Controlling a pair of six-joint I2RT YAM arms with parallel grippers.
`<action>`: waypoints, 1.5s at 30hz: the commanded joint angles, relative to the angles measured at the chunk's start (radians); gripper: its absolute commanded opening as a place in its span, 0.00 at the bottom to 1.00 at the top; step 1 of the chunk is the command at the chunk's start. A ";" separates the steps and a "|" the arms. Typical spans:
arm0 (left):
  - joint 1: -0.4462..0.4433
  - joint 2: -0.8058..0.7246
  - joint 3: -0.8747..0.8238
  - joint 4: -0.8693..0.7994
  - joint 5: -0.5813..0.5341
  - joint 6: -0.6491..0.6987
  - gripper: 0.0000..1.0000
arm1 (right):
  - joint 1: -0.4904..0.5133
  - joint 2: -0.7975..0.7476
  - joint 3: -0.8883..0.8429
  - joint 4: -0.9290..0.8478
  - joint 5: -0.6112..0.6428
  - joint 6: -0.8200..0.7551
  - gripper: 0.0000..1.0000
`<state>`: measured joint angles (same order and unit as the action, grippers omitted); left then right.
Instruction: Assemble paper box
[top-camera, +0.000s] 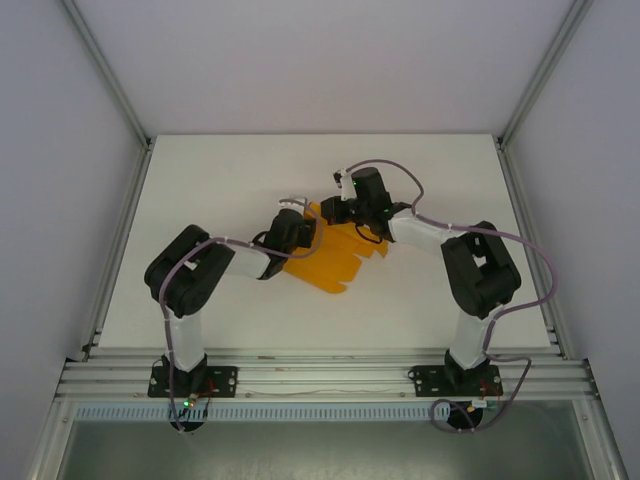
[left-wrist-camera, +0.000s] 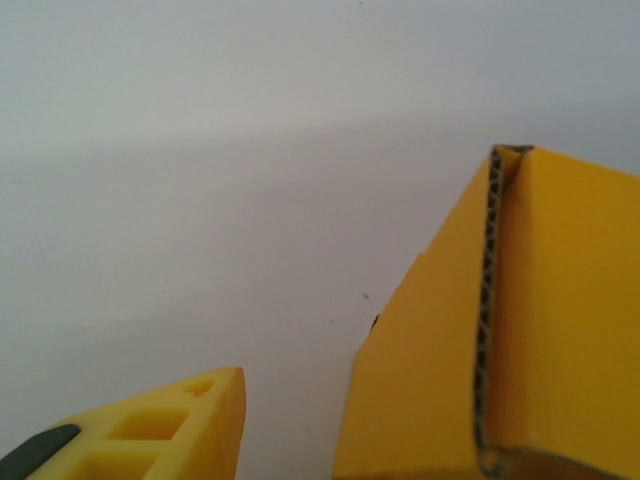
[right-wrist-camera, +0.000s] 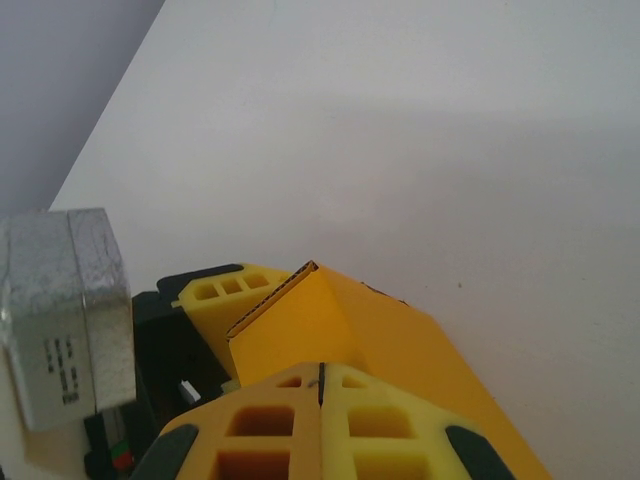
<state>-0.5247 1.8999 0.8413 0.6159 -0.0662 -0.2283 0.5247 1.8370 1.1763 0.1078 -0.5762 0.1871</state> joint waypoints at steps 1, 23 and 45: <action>0.043 0.002 0.041 0.041 0.075 -0.022 0.47 | 0.013 0.073 -0.044 -0.240 -0.009 0.006 0.00; 0.038 0.021 0.127 -0.107 0.111 0.012 0.00 | -0.009 -0.055 -0.016 -0.329 0.115 -0.080 0.51; 0.057 -0.262 0.124 -0.624 0.235 -0.088 0.00 | 0.080 -0.495 -0.168 -0.265 0.447 -1.279 0.57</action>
<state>-0.4690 1.6749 0.9234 0.0734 0.1440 -0.2920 0.5957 1.3136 0.9897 -0.2352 -0.1932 -0.9783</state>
